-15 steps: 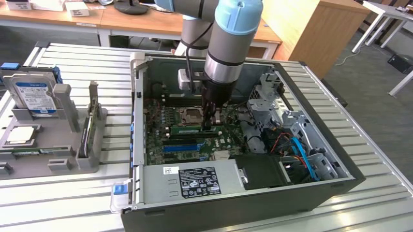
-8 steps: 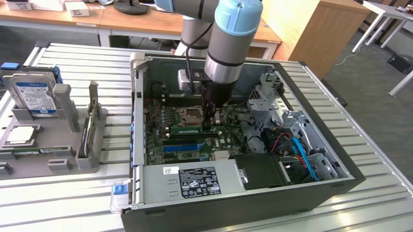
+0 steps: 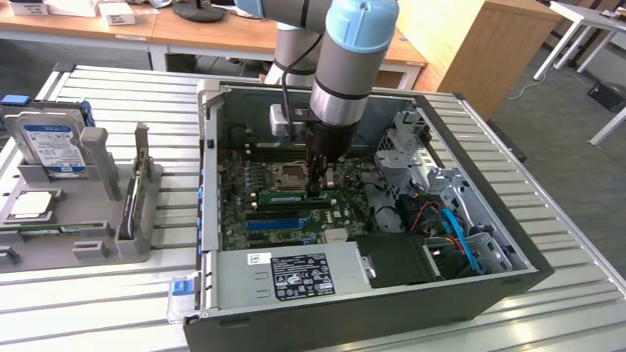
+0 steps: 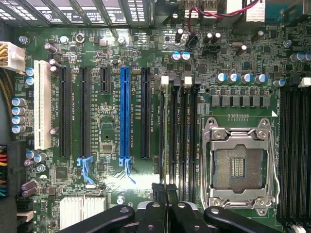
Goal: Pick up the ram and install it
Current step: 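Insert the ram into the slot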
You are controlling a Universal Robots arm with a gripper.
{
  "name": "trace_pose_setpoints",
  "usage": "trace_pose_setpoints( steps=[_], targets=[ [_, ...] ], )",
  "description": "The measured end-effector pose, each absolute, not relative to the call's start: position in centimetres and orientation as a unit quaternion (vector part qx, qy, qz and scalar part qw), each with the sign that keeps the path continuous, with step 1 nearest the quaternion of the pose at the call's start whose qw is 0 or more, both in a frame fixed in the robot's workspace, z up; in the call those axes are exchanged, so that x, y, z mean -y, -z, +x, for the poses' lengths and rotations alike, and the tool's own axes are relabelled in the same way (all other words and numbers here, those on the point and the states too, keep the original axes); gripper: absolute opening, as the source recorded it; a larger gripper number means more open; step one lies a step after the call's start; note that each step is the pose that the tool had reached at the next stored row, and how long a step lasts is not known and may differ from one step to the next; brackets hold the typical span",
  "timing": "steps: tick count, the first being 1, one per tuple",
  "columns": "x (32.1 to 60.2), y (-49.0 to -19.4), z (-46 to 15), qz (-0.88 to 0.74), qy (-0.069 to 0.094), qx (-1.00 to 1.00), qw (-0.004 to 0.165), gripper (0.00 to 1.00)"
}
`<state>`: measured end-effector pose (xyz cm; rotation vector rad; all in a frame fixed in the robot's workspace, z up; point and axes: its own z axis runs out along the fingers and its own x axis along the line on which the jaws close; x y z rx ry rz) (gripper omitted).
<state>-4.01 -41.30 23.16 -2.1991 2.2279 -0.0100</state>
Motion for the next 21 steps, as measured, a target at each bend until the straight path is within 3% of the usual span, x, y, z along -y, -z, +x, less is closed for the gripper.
trace_pose_setpoints(
  steps=[21],
  targets=[
    [41.25,-22.94,-4.01,-0.702,0.003,-0.712,0.005,0.12]
  ],
)
